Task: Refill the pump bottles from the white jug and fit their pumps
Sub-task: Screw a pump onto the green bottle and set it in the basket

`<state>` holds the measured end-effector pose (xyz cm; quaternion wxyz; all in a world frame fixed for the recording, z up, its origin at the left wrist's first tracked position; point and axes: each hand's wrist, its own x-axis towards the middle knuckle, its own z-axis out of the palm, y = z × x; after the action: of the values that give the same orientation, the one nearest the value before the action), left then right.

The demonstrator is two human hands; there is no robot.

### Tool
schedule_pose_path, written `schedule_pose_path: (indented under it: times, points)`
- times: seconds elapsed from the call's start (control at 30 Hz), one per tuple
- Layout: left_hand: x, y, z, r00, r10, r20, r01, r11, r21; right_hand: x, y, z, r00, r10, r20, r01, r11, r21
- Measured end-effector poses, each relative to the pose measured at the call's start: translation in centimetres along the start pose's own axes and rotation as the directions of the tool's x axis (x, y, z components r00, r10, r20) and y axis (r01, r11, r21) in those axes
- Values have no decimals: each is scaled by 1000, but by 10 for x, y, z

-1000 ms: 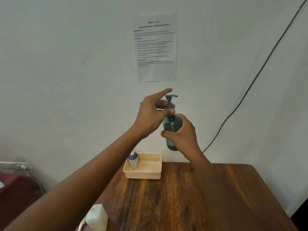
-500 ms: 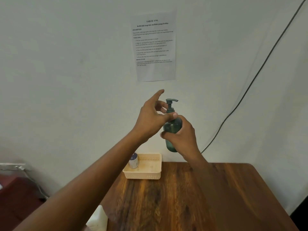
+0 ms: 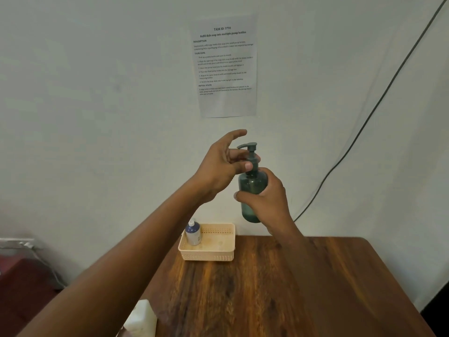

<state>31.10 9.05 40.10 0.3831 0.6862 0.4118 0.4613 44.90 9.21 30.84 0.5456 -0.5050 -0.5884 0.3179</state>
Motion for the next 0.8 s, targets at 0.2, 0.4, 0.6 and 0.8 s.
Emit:
schedule_pose_path:
  times: [0.2,0.4,0.6,0.8]
  points:
    - [0,1,-7,998,-8,60,9,1000,-20,-1,-4,0,1000,1,17,-1,1000,31]
    - [-2,4,3,983,87,-160,-78,995,60,0,-13,4,1000,-25,1,25,1000,17]
    - [-4,4,-10,998,40,-53,-43,997,-59,-2,-15,3,1000,-12,20,11,999,31]
    - [-5,10,-17,997,11,75,-7,999,-46,-2,-18,3,1000,-11,11,10,999,31]
